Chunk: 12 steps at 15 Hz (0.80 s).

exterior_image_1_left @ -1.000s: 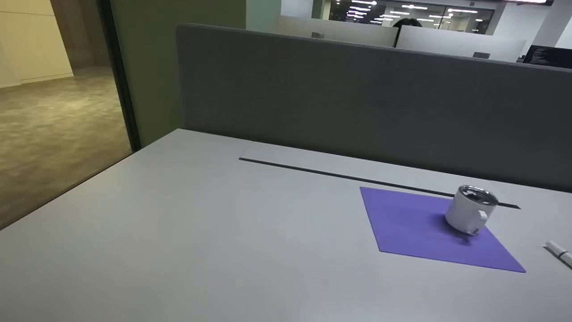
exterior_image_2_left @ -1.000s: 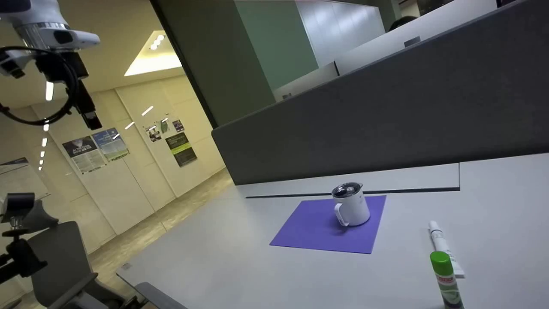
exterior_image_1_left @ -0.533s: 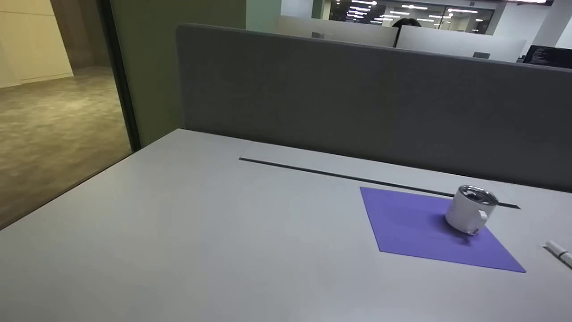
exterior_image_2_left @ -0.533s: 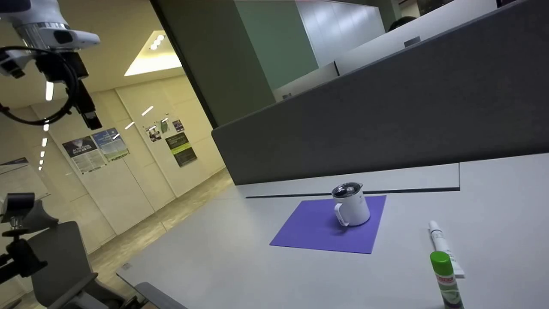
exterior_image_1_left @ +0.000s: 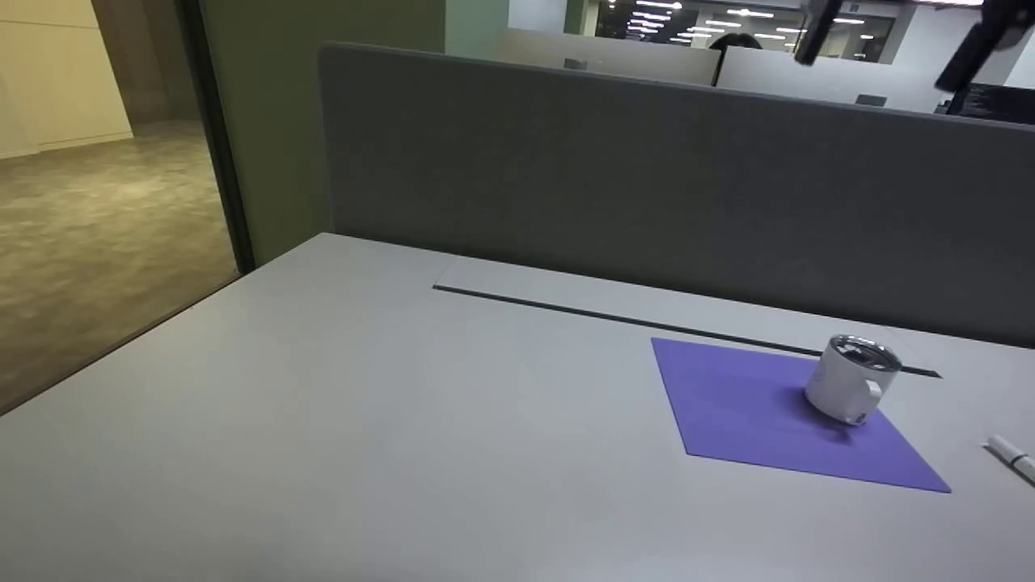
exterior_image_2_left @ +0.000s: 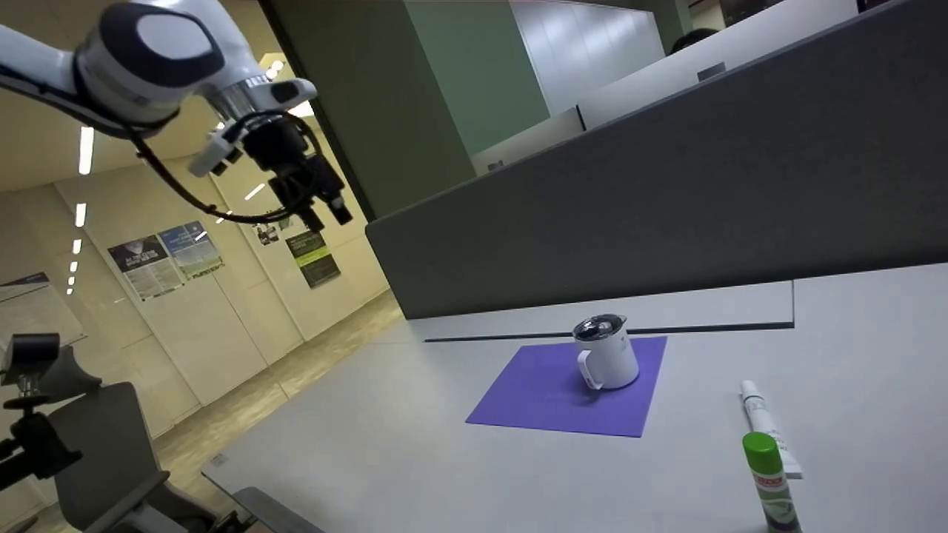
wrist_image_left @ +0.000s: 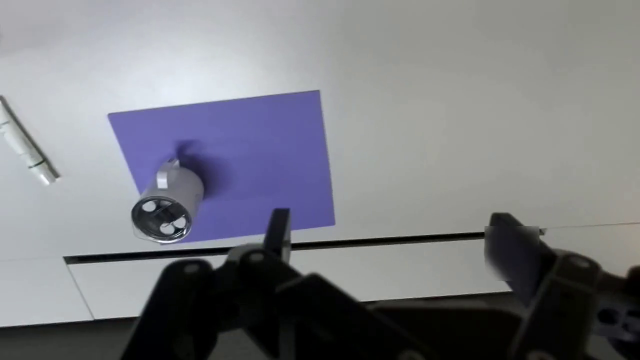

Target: Poke the black thing on the mug

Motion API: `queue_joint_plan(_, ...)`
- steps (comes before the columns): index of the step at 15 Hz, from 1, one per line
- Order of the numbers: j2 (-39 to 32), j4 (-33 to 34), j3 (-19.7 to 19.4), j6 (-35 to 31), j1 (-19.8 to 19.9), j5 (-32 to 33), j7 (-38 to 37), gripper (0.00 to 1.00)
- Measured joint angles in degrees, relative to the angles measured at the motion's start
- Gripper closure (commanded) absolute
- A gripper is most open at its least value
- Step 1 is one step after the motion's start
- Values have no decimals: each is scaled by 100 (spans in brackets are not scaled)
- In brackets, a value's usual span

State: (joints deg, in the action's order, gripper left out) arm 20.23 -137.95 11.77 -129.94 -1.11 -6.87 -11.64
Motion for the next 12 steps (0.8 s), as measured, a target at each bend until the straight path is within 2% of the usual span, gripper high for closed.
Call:
queue_joint_plan(3,-1104,405,-320,-532,193,566,164,0)
queue_joint_plan(5,-1835,866,-559,-596,289,921,180,0)
queue_joint_plan(7,-2432,1320,-768,-554,316,1003,227,0)
queue_joint_plan(12,-2357,1253,-780,-599,202,998,253,0)
